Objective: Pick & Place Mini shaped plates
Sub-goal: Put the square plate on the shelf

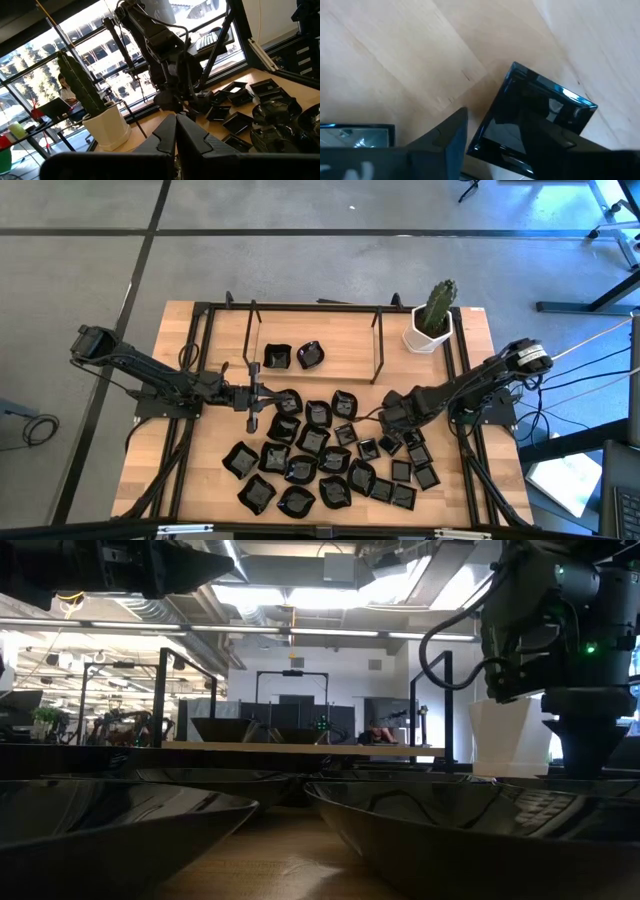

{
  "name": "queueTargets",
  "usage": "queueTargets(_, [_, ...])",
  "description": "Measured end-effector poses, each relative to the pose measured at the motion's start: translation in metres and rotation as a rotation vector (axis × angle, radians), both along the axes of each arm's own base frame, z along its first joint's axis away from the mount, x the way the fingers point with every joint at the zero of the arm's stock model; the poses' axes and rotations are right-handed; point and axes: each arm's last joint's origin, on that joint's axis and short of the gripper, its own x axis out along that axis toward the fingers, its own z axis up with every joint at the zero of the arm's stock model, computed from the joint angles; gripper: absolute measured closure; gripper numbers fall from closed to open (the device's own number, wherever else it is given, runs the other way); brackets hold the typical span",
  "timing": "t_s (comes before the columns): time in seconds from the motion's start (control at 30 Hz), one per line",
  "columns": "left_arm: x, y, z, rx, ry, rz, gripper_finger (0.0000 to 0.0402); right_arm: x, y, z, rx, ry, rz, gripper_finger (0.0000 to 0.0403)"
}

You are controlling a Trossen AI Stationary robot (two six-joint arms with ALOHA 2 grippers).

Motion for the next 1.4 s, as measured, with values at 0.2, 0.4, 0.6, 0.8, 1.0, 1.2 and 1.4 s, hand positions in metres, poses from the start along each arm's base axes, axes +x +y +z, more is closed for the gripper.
queueTargets(0.2, [0.0, 0.0, 0.0, 0.0, 0.0, 0.0, 0.0397, 0.0, -0.001, 0.0, -0.029, 0.002, 0.029, 0.0309])
queueTargets(0.4, [0.0, 0.0, 0.0, 0.0, 0.0, 0.0, 0.0394, 0.0, -0.002, -0.001, -0.083, 0.009, 0.096, 0.0389])
queueTargets(0.6, [0.0, 0.0, 0.0, 0.0, 0.0, 0.0, 0.0397, 0.004, -0.001, 0.004, -0.098, 0.005, 0.172, 0.0387])
queueTargets(0.8, [0.0, 0.0, 0.0, 0.0, 0.0, 0.0, 0.0395, 0.023, 0.005, 0.028, -0.097, -0.071, 0.266, 0.0398])
queueTargets(1.0, [0.0, 0.0, 0.0, 0.0, 0.0, 0.0, 0.0395, 0.046, 0.01, 0.071, -0.174, -0.16, 0.393, 0.0396])
queueTargets(1.2, [0.0, 0.0, 0.0, 0.0, 0.0, 0.0, 0.0397, 0.069, 0.011, 0.128, -0.338, -0.29, 0.52, 0.0398])
queueTargets(1.4, [0.0, 0.0, 0.0, 0.0, 0.0, 0.0, 0.0394, 0.099, -0.009, 0.175, -0.478, -0.345, 0.633, 0.0396])
